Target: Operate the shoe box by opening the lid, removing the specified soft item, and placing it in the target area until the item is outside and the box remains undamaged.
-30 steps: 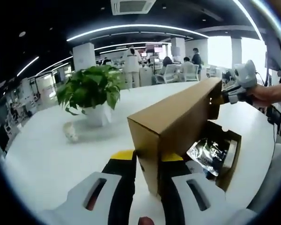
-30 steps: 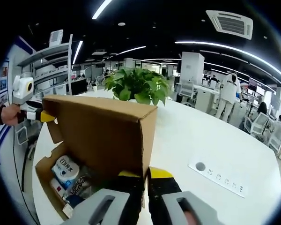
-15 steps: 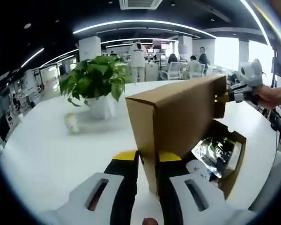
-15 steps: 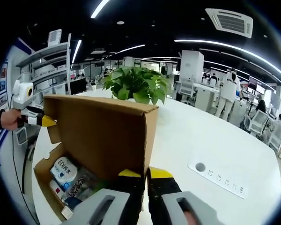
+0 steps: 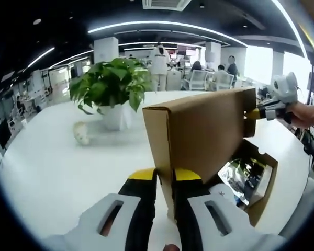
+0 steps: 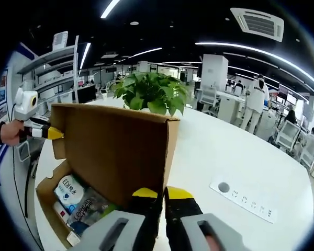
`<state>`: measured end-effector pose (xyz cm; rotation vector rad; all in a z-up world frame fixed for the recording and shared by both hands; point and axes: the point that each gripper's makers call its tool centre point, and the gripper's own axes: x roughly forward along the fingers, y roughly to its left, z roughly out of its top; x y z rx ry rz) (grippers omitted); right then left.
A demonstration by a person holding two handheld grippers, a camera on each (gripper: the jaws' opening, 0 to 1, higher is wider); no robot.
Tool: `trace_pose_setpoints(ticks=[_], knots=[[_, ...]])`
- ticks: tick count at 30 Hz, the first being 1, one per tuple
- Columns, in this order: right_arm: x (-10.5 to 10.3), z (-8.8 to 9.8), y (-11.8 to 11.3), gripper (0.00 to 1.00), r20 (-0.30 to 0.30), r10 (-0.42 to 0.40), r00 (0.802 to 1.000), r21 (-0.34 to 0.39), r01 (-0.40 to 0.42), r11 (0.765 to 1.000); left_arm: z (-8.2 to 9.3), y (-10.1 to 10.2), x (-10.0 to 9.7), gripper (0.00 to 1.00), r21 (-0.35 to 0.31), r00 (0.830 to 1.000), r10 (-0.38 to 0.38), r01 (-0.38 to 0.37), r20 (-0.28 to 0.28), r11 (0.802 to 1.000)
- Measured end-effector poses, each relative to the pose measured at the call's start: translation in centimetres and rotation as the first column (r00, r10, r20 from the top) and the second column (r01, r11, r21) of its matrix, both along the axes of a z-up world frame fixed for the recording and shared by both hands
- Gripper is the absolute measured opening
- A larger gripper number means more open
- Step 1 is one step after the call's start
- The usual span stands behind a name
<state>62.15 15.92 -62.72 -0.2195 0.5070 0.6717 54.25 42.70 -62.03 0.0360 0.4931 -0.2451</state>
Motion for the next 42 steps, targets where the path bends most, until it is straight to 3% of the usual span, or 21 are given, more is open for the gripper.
trace_pose_setpoints(ticks=[22,42], knots=[[2.6,-1.3,0.6,0.0,-0.022,-0.029,0.999,-0.03,0.028,0.999,-1.3,0.7,2.2,0.1,0.006,0.999,0.03,-0.03,-0.029,1.0],[4.6,-3.5,1.2,0.0,-0.058,-0.049,0.997,-0.071,0.045,0.997,-3.8,1.3,4.0,0.1,0.023,0.993,0.066,-0.064,-0.097,0.998]])
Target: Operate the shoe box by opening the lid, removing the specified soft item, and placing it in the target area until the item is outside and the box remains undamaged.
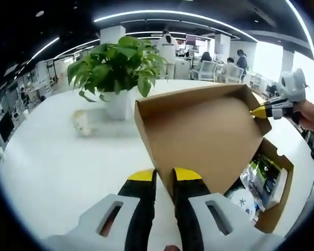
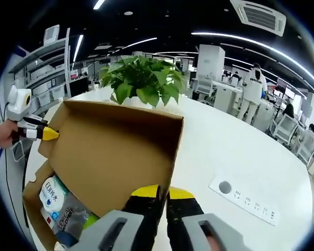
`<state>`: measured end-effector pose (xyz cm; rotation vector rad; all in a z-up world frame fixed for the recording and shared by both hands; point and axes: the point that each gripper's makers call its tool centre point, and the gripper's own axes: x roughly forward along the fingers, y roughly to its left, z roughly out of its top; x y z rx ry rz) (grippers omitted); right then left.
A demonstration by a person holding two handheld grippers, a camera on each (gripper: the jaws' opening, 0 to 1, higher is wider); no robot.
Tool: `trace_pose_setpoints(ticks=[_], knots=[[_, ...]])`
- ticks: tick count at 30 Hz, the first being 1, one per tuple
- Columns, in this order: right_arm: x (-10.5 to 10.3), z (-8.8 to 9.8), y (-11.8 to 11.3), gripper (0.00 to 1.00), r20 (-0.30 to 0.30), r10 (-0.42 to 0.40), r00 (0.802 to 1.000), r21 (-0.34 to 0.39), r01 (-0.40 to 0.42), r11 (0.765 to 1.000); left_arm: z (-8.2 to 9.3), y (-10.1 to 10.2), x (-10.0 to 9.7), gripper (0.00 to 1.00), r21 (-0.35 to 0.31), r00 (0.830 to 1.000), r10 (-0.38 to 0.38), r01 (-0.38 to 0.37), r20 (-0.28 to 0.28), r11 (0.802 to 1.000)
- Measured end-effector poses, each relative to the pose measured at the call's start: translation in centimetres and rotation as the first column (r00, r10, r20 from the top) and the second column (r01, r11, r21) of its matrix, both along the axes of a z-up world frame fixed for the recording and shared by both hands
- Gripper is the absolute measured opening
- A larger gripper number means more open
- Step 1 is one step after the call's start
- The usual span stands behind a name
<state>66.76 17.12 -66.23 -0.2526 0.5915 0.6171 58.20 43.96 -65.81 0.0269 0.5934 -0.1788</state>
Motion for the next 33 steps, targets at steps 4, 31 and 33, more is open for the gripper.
trace_pose_setpoints(ticks=[4,31,33], knots=[[0.3,-0.3,0.1,0.0,-0.009,-0.007,1.0,-0.008,0.007,1.0,-0.5,0.1,0.2,0.1,0.009,1.0,0.006,-0.006,-0.014,1.0],[1.3,-2.5,0.5,0.01,-0.066,0.01,0.998,-0.056,-0.014,0.998,-2.8,0.7,1.1,0.11,0.044,0.993,0.043,-0.039,-0.107,0.998],[1.3,-2.7,0.5,0.01,-0.07,0.01,0.998,-0.058,-0.014,0.998,-2.9,0.7,1.1,0.11,0.048,0.993,0.047,-0.042,-0.109,0.998]])
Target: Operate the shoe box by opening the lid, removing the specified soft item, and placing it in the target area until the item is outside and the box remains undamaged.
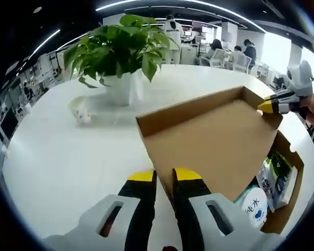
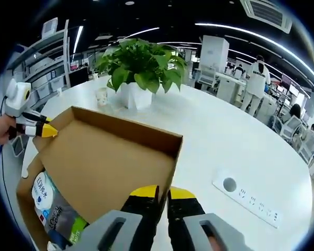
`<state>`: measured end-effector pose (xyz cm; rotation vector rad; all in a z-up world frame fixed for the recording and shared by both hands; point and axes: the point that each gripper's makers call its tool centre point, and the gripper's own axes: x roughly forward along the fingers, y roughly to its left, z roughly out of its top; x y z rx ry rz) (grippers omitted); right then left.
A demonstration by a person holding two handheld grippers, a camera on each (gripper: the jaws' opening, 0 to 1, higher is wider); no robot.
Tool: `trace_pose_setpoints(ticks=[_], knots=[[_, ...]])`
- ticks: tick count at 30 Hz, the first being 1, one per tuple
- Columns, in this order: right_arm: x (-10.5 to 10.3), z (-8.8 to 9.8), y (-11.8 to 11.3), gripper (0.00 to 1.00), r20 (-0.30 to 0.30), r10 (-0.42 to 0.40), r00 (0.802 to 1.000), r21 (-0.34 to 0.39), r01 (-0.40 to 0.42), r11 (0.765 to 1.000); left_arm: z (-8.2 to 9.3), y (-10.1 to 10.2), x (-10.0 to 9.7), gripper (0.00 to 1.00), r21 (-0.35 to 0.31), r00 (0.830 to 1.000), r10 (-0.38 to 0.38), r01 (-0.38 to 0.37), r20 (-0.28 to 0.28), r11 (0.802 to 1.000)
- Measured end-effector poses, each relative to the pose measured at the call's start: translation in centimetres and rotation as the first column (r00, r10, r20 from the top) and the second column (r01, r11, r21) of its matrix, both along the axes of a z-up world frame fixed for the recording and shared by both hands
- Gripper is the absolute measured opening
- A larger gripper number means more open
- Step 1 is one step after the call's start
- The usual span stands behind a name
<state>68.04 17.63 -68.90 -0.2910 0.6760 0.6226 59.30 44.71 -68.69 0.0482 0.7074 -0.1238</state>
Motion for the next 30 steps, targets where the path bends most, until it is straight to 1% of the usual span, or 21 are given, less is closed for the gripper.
trace_pose_setpoints(ticks=[14,19,22,24,30], knots=[[0.2,-0.8,0.0,0.01,-0.022,-0.014,1.0,-0.007,0.014,1.0,-0.6,0.3,0.4,0.12,0.032,1.0,0.028,-0.028,-0.009,0.999],[0.3,-1.1,-0.1,0.01,-0.03,-0.017,0.999,-0.009,0.017,1.0,-1.6,-0.3,0.1,0.14,0.041,0.999,0.017,-0.015,-0.034,0.999],[0.4,-1.2,-0.1,0.01,-0.04,-0.018,0.999,-0.01,0.017,1.0,-2.0,-0.3,-0.2,0.15,0.028,0.999,0.029,-0.028,-0.044,0.999],[0.5,-1.4,-0.1,0.02,-0.039,-0.011,0.999,-0.021,0.01,1.0,-2.0,-0.2,-0.2,0.14,0.021,0.998,0.037,-0.036,-0.042,0.999],[0.7,-1.7,-0.1,0.02,-0.049,-0.015,0.999,-0.029,0.014,0.999,-2.0,-0.2,0.0,0.15,0.033,0.998,0.036,-0.035,-0.042,0.999]])
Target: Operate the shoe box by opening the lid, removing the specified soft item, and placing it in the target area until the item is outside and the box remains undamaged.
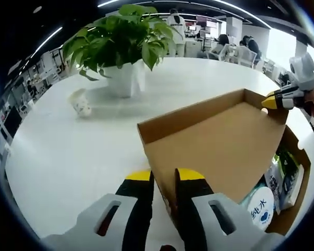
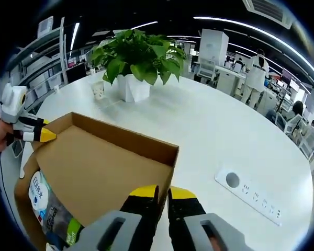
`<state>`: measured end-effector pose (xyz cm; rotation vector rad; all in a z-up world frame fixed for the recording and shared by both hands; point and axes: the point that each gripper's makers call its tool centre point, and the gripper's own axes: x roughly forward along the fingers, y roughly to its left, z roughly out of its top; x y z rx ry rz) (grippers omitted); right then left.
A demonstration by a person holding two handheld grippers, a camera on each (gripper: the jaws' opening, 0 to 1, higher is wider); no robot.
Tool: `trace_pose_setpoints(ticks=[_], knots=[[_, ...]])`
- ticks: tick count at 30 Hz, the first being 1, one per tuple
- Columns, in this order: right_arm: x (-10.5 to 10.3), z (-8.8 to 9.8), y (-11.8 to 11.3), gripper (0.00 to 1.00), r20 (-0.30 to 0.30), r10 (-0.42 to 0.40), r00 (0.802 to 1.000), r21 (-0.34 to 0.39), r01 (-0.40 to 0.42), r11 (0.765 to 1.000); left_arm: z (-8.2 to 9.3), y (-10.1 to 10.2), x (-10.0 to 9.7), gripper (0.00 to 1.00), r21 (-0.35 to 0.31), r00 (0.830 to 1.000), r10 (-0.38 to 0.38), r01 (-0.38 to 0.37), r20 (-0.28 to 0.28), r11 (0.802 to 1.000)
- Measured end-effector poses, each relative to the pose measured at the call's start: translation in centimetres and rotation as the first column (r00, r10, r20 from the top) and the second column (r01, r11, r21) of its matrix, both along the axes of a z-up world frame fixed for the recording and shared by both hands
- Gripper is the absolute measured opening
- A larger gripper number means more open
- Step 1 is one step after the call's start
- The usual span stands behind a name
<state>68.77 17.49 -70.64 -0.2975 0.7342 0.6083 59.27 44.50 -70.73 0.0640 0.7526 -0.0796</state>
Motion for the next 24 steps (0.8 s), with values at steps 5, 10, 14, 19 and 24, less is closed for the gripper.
trace_pose_setpoints(ticks=[5,10,14,19,24], knots=[[0.3,-0.4,-0.1,0.02,-0.01,0.002,1.0,-0.01,-0.002,1.0,-0.2,0.0,0.1,0.16,0.007,1.0,-0.001,0.001,-0.007,1.0],[0.2,-0.7,0.0,0.02,-0.026,0.006,1.0,-0.023,-0.007,1.0,-0.7,0.0,-0.1,0.18,0.003,0.999,-0.002,0.002,-0.034,1.0],[0.2,-0.8,0.0,0.03,-0.031,0.008,0.999,-0.028,-0.008,1.0,-0.9,-0.1,-0.2,0.19,-0.005,0.999,0.0,0.0,-0.046,1.0],[0.2,-1.0,0.0,0.03,-0.036,0.01,0.999,-0.034,-0.011,0.999,-1.1,0.0,-0.3,0.2,-0.011,0.999,0.004,-0.005,-0.054,1.0],[0.0,-1.1,-0.1,0.04,-0.04,0.01,0.999,-0.037,-0.011,0.999,-1.3,-0.1,-0.4,0.21,-0.017,0.998,0.003,-0.004,-0.064,1.0]])
